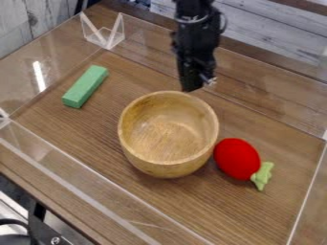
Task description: Move the red object to the right side of the table
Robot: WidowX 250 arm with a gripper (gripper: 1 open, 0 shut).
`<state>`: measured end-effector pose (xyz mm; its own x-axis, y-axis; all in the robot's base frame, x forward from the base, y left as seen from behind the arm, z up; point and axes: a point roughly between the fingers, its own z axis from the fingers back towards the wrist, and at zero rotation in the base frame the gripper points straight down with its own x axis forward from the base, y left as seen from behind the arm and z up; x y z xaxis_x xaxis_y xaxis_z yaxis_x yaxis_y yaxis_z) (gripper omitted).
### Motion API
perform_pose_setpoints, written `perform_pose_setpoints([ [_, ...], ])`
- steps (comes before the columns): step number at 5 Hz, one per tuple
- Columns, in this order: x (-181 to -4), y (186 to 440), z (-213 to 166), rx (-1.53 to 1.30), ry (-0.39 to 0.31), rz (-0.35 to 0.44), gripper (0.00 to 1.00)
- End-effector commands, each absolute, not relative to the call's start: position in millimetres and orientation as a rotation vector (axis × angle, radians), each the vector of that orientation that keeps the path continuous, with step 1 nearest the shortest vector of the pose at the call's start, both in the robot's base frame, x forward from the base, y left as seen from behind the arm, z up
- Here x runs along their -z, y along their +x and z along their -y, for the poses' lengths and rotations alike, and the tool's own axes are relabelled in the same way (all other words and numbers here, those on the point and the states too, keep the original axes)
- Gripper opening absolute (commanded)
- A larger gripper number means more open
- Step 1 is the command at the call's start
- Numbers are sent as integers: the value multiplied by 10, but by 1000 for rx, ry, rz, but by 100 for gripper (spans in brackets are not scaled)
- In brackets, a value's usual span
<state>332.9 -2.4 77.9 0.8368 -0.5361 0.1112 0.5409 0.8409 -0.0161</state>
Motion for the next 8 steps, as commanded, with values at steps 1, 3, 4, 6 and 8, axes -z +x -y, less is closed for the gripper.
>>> perform_pose_setpoints([
  [1,-1049,3250,214,652,-21,169,0],
  [3,-1017,3005,625,835,-46,172,0],
  [4,-947,2918,802,916,-62,168,0],
  [6,-767,2795,995,1056,-106,128,0],
  [8,-685,2731,1020,1096,-143,71,100],
])
